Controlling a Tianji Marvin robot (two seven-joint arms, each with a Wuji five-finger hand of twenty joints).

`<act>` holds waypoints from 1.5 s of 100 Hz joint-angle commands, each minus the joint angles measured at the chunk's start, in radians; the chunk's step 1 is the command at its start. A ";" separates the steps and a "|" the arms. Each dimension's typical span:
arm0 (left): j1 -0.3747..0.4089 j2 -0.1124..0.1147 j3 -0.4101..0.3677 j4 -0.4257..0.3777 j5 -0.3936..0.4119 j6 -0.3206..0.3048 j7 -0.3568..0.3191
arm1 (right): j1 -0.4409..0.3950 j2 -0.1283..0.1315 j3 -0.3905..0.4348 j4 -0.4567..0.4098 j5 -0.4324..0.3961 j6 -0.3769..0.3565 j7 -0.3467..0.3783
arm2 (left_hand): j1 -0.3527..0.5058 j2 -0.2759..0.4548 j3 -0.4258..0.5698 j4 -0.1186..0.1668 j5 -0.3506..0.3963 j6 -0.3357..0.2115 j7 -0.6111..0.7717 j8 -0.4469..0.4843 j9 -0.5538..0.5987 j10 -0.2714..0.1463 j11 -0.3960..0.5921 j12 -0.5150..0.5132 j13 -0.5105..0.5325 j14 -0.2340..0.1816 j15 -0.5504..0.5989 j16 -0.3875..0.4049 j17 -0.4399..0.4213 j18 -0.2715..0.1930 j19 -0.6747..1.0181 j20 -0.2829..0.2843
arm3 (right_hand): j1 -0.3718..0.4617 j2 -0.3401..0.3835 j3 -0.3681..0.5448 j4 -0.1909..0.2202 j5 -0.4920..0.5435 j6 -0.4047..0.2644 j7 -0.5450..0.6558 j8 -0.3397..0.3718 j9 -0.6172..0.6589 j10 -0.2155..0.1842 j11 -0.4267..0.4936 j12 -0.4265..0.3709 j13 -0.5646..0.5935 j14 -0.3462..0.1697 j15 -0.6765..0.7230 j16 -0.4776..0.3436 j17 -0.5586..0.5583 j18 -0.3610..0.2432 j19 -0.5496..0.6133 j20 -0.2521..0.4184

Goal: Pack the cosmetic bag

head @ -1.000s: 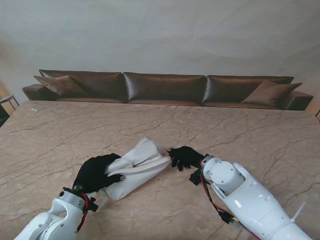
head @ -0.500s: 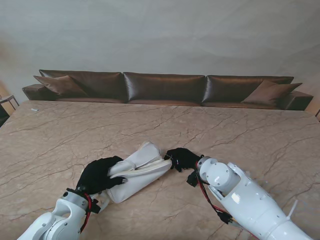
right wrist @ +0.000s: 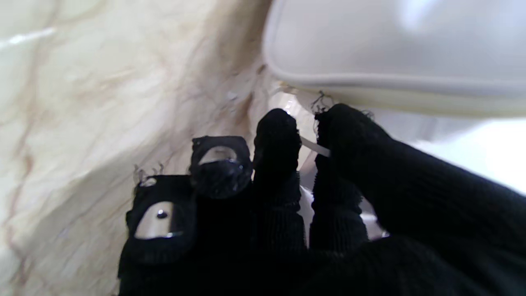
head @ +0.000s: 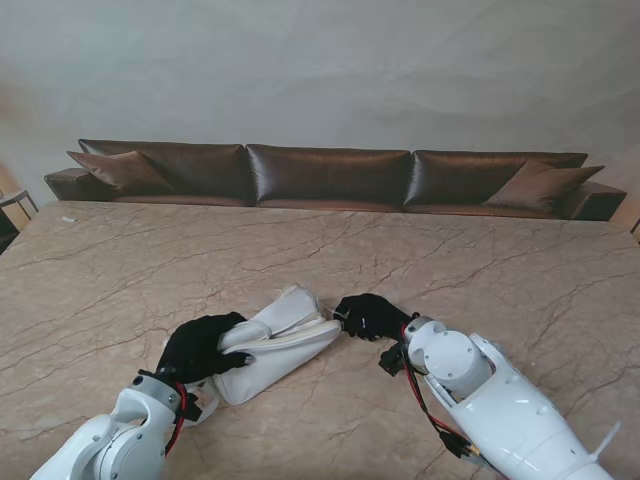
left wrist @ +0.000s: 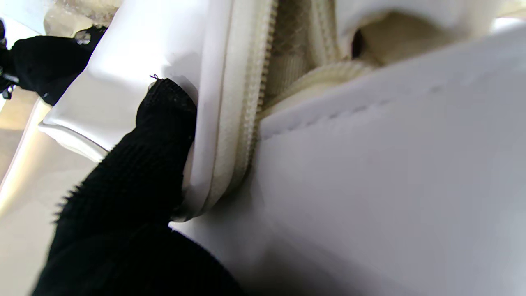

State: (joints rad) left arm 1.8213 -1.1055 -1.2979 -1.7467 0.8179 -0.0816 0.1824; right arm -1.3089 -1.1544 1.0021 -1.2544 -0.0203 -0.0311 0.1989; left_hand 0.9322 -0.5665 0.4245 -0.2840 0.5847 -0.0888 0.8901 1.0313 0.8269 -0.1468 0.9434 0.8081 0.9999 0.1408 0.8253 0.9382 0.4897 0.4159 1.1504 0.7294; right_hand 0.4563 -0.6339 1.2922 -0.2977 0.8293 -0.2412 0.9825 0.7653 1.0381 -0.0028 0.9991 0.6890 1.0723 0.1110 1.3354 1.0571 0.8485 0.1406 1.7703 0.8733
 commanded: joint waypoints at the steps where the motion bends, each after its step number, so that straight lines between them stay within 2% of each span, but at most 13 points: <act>1: -0.002 0.002 0.004 0.004 0.017 0.011 -0.003 | -0.014 -0.002 0.012 -0.030 0.014 0.016 0.010 | 0.143 0.266 0.343 0.106 0.173 -0.159 0.228 0.030 0.127 -0.099 0.084 0.069 0.078 -0.012 0.146 0.047 -0.004 0.024 0.042 0.023 | 0.043 -0.024 0.063 0.035 0.082 -0.132 0.065 0.097 0.037 -0.007 0.037 0.009 0.024 0.029 0.037 0.016 -0.004 -0.019 0.137 0.016; 21: -0.021 0.004 0.015 0.030 0.021 0.027 -0.010 | -0.036 0.011 0.042 -0.057 0.030 0.045 0.057 | 0.144 0.277 0.323 0.108 0.160 -0.174 0.238 0.032 0.120 -0.109 0.081 0.089 0.069 -0.020 0.154 0.049 -0.011 0.014 0.045 0.025 | -0.040 -0.025 0.120 0.058 0.107 -0.112 0.055 0.061 -0.038 0.002 -0.049 0.020 -0.083 0.049 -0.024 0.057 -0.117 -0.025 0.080 0.065; 25: -0.023 0.004 0.016 0.034 0.018 0.029 -0.009 | -0.038 0.015 0.044 -0.056 0.027 0.045 0.069 | 0.145 0.279 0.319 0.108 0.159 -0.174 0.240 0.033 0.119 -0.111 0.081 0.092 0.068 -0.021 0.155 0.049 -0.011 0.015 0.045 0.025 | -0.091 0.002 0.093 0.083 0.095 -0.105 0.049 0.059 -0.060 0.002 -0.060 0.025 -0.105 0.049 -0.039 0.065 -0.140 -0.026 0.063 0.076; 28: -0.025 0.003 0.017 0.037 0.014 0.030 -0.010 | -0.040 0.018 0.045 -0.056 0.026 0.045 0.080 | 0.146 0.282 0.314 0.108 0.156 -0.178 0.241 0.034 0.116 -0.113 0.079 0.094 0.066 -0.023 0.154 0.049 -0.013 0.012 0.044 0.025 | -0.192 0.047 0.012 0.124 0.090 -0.101 0.053 0.063 -0.088 -0.001 -0.068 0.020 -0.127 0.048 -0.054 0.071 -0.162 -0.027 0.048 0.087; 32: -0.027 0.002 0.019 0.041 0.008 0.032 -0.009 | -0.041 0.020 0.044 -0.052 0.025 0.040 0.087 | 0.148 0.281 0.309 0.108 0.154 -0.179 0.242 0.035 0.115 -0.114 0.078 0.097 0.064 -0.023 0.153 0.048 -0.014 0.011 0.044 0.024 | -0.223 0.058 -0.043 0.144 0.092 -0.111 0.060 0.082 -0.099 -0.004 -0.072 0.015 -0.137 0.046 -0.063 0.075 -0.170 -0.029 0.041 0.095; 42: -0.033 0.001 0.024 0.049 -0.001 0.036 -0.009 | -0.037 0.024 0.033 -0.035 0.036 0.025 0.113 | 0.152 0.286 0.301 0.108 0.149 -0.177 0.242 0.035 0.111 -0.115 0.076 0.100 0.056 -0.021 0.148 0.047 -0.023 0.008 0.039 0.023 | -0.150 0.056 -0.063 0.109 0.096 -0.100 0.057 0.069 -0.106 -0.005 -0.079 0.004 -0.150 0.048 -0.085 0.073 -0.187 -0.019 0.023 0.100; 52: -0.037 0.000 0.029 0.053 -0.011 0.038 -0.006 | -0.029 0.026 0.017 -0.021 0.039 0.018 0.127 | 0.154 0.287 0.294 0.107 0.146 -0.179 0.243 0.036 0.110 -0.116 0.075 0.103 0.052 -0.020 0.142 0.044 -0.027 0.011 0.038 0.023 | -0.071 0.040 -0.034 0.072 0.066 -0.070 0.055 -0.063 -0.120 -0.001 -0.093 -0.003 -0.171 0.049 -0.117 0.071 -0.209 -0.014 -0.004 0.114; 60: -0.039 0.000 0.030 0.055 -0.013 0.036 -0.007 | -0.023 0.024 0.003 -0.008 0.033 0.007 0.121 | 0.158 0.287 0.294 0.108 0.147 -0.178 0.245 0.037 0.110 -0.116 0.075 0.104 0.052 -0.018 0.141 0.043 -0.029 0.008 0.038 0.023 | 0.002 0.002 0.014 0.054 0.061 -0.073 0.059 -0.111 -0.115 -0.006 -0.096 0.000 -0.174 0.040 -0.126 0.068 -0.213 -0.015 -0.010 0.115; 68: -0.045 0.003 0.032 0.060 -0.004 0.033 -0.015 | -0.021 0.020 -0.001 0.000 0.044 -0.002 0.116 | 0.130 0.258 0.341 0.101 0.163 -0.178 0.242 0.030 0.131 -0.125 0.070 0.105 0.059 -0.012 0.132 0.033 -0.027 0.007 0.046 0.026 | 0.058 -0.016 0.047 0.045 0.077 -0.112 0.099 -0.069 -0.108 -0.011 -0.085 0.012 -0.171 0.035 -0.126 0.067 -0.213 -0.015 -0.011 0.116; 77: -0.058 0.006 0.038 0.072 0.008 0.032 -0.023 | -0.024 0.015 0.002 0.000 0.061 0.000 0.108 | 0.095 0.201 0.448 0.086 0.191 -0.172 0.242 0.011 0.164 -0.123 0.056 0.100 0.076 0.001 0.120 0.010 -0.017 0.002 0.066 0.023 | 0.093 -0.042 0.083 0.047 0.124 -0.133 0.106 0.051 -0.077 -0.017 -0.051 0.044 -0.139 0.034 -0.096 0.067 -0.183 -0.014 -0.003 0.110; 92: -0.072 0.011 0.049 0.089 0.038 0.043 -0.027 | -0.039 0.011 0.022 -0.008 0.095 -0.013 0.105 | 0.098 0.190 0.527 0.109 0.230 -0.177 0.254 -0.005 0.185 -0.115 0.065 0.094 0.096 0.006 0.137 0.003 -0.006 0.003 0.092 0.019 | 0.113 -0.036 0.078 0.048 0.156 -0.142 0.101 0.144 -0.059 -0.032 -0.024 0.083 -0.117 0.022 -0.071 0.066 -0.162 -0.017 0.010 0.107; 122: -0.078 0.020 0.052 0.101 0.084 0.040 -0.044 | -0.093 -0.009 0.098 -0.040 0.269 -0.069 0.100 | 0.106 0.217 0.543 0.141 0.254 -0.197 0.266 -0.008 0.190 -0.119 0.077 0.086 0.100 0.003 0.156 0.004 -0.007 -0.001 0.103 0.014 | 0.144 -0.002 0.031 0.029 0.147 -0.132 0.080 0.176 -0.068 -0.026 -0.024 0.104 -0.130 0.025 -0.064 0.068 -0.179 -0.015 0.012 0.106; 150: -0.078 0.030 0.068 0.101 0.122 0.029 -0.066 | -0.111 -0.010 0.129 -0.100 0.287 -0.114 0.070 | 0.117 0.219 0.534 0.143 0.257 -0.209 0.271 0.001 0.191 -0.130 0.081 0.093 0.096 0.000 0.160 0.008 -0.010 -0.009 0.106 0.013 | 0.144 -0.002 0.025 0.023 0.142 -0.139 0.063 0.163 -0.071 -0.030 -0.031 0.105 -0.135 0.023 -0.067 0.069 -0.181 -0.015 0.011 0.110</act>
State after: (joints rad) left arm 1.7220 -1.0801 -1.2467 -1.6769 0.9273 -0.0555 0.1416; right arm -1.4238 -1.1595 1.1206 -1.3129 0.2598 -0.1259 0.2794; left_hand 0.8405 -0.5538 0.4319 -0.2832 0.6451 -0.1093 0.9199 1.0076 0.9009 -0.1470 0.9263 0.8751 1.0580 0.1408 0.9222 0.9358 0.4886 0.4098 1.2146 0.7333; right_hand 0.4586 -0.6647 1.2912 -0.2907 0.9036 -0.1427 0.9725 0.8483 0.9525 0.0104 0.9611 0.7850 0.9354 0.1296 1.2505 1.1197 0.6675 0.1472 1.7325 0.9716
